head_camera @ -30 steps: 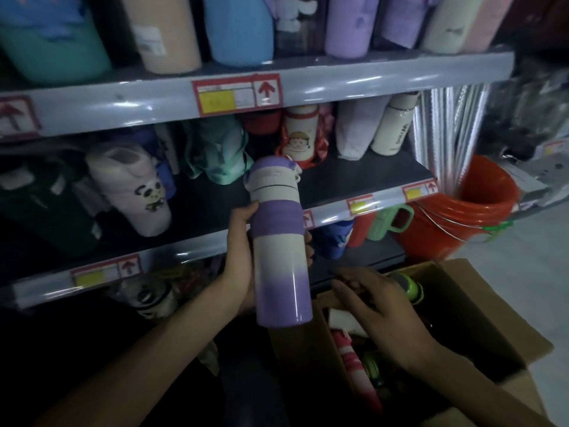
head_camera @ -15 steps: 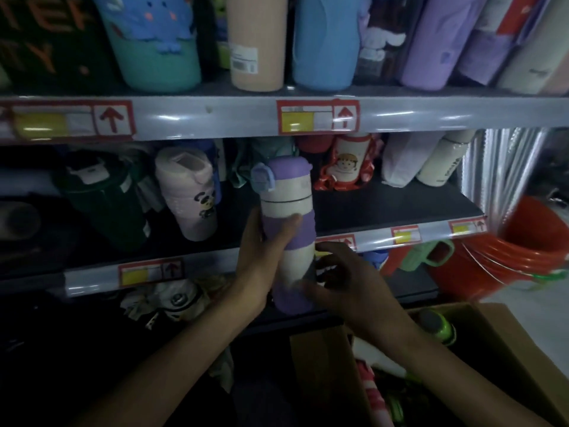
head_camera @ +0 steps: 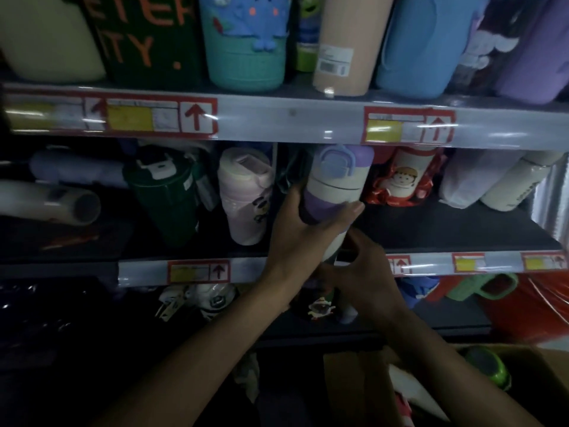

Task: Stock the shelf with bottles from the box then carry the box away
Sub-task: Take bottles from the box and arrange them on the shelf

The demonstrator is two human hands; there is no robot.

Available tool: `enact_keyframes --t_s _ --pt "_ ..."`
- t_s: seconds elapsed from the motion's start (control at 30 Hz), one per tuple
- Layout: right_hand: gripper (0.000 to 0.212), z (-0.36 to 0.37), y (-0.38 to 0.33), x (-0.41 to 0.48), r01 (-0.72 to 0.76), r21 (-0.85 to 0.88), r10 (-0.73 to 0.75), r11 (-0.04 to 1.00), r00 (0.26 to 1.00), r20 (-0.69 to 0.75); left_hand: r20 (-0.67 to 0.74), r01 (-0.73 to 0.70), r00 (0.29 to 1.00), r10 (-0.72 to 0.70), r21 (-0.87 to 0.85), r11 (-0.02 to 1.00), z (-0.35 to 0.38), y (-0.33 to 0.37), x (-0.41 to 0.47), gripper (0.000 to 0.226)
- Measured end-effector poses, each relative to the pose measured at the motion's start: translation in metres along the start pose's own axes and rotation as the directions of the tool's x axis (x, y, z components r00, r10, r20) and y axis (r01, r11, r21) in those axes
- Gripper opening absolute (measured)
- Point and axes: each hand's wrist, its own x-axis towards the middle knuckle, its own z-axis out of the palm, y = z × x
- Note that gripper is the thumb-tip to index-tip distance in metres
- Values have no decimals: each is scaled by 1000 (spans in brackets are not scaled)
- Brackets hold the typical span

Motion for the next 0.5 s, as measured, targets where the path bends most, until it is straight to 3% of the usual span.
enact_keyframes --t_s 0.23,0.4,0.5 --pt "28 4 1 32 -46 86 43 995 998 44 -12 48 999 -47 132 990 -15 -8 3 69" --pt "28 6 1 59 -121 127 113 984 991 67 -41 85 996 -78 218 972 -19 -13 -1 25" --pt "33 10 6 71 -117 160 110 980 993 52 -66 109 993 -95 249 962 -20 -17 0 17"
